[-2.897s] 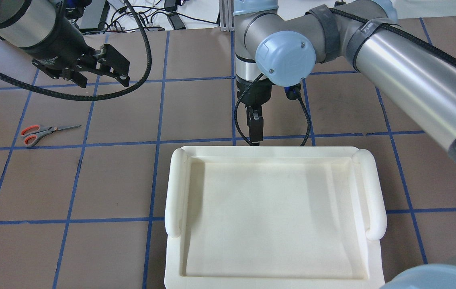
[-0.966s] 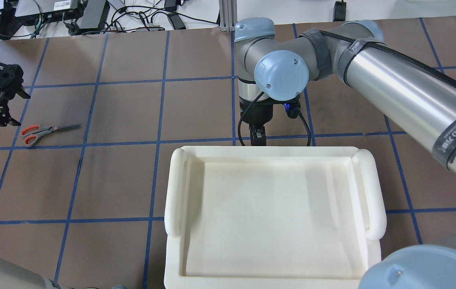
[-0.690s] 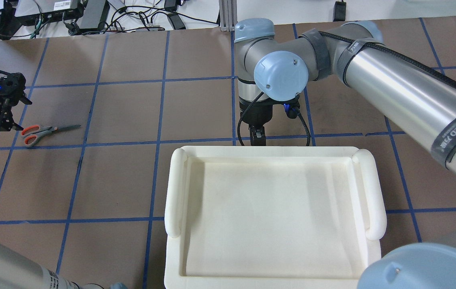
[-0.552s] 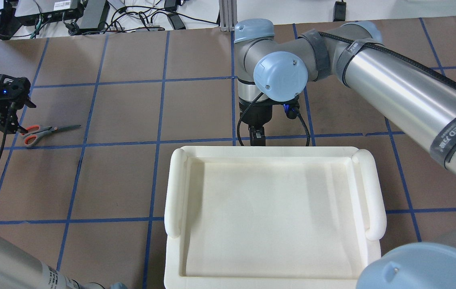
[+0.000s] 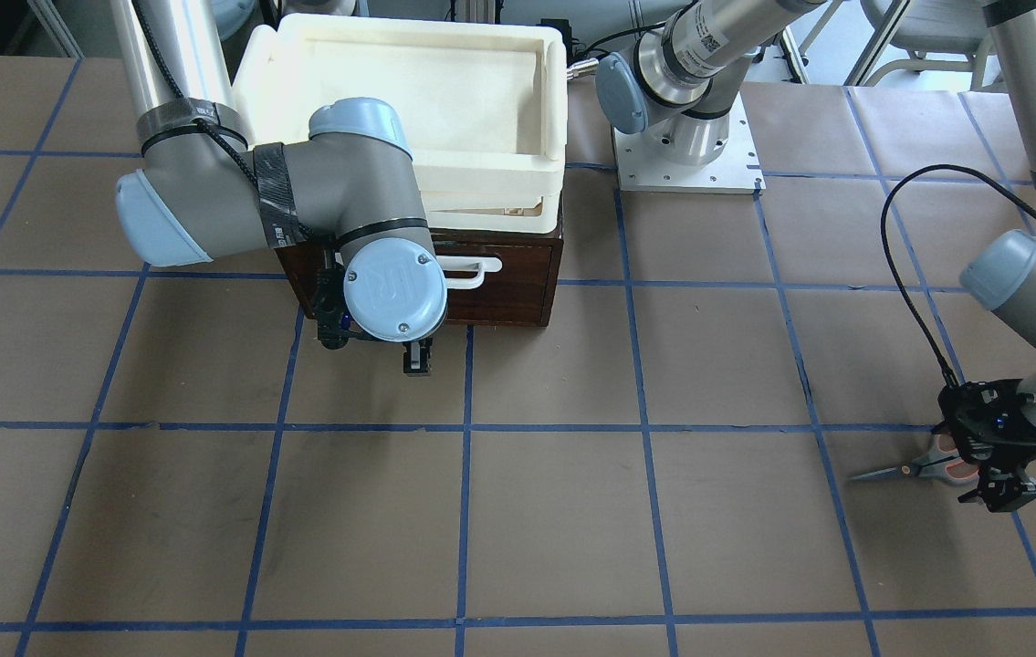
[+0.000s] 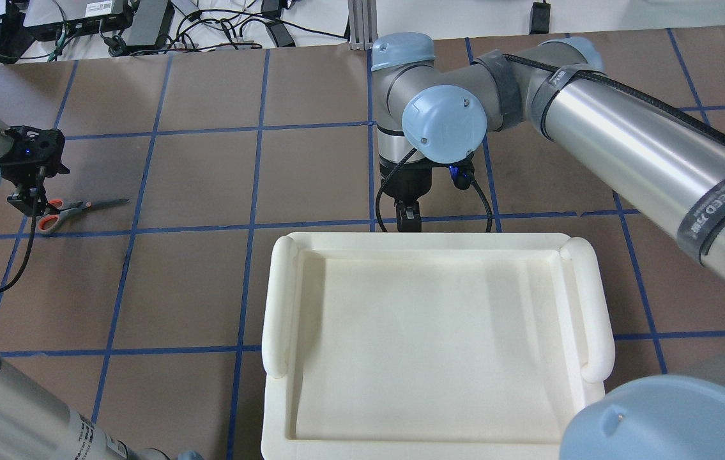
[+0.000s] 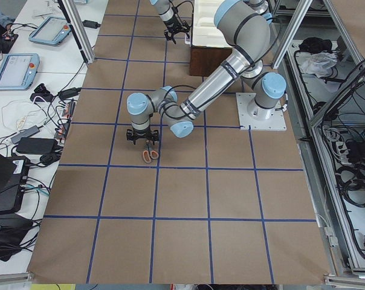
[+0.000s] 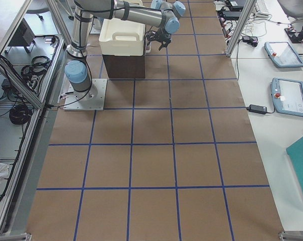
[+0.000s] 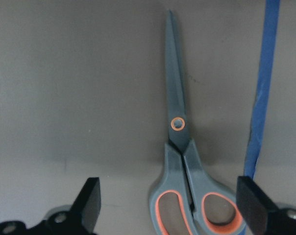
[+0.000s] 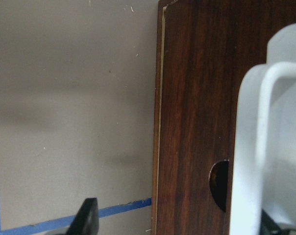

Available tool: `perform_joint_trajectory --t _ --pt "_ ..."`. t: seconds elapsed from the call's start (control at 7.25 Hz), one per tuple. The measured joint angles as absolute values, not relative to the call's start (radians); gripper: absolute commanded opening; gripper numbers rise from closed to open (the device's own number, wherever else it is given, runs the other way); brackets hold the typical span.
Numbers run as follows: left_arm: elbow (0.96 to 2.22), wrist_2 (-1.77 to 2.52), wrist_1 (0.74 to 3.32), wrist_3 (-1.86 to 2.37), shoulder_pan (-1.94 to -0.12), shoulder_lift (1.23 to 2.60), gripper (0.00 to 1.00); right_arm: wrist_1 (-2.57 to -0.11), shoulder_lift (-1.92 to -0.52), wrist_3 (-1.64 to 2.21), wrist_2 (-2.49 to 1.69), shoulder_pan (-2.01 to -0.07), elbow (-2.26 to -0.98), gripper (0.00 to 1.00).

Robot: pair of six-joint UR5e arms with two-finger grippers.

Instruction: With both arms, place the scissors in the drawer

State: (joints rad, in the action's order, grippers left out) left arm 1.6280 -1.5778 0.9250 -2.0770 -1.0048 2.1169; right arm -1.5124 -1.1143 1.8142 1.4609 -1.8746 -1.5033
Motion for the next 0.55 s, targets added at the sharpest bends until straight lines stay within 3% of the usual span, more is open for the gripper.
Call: perform_joint_trajectory --t 0.55 --pt "1.63 -1.581 0.914 -2.074 -1.014 2.154 0.95 -1.615 -1.115 1.794 1.464 -1.874 -1.5 1.0"
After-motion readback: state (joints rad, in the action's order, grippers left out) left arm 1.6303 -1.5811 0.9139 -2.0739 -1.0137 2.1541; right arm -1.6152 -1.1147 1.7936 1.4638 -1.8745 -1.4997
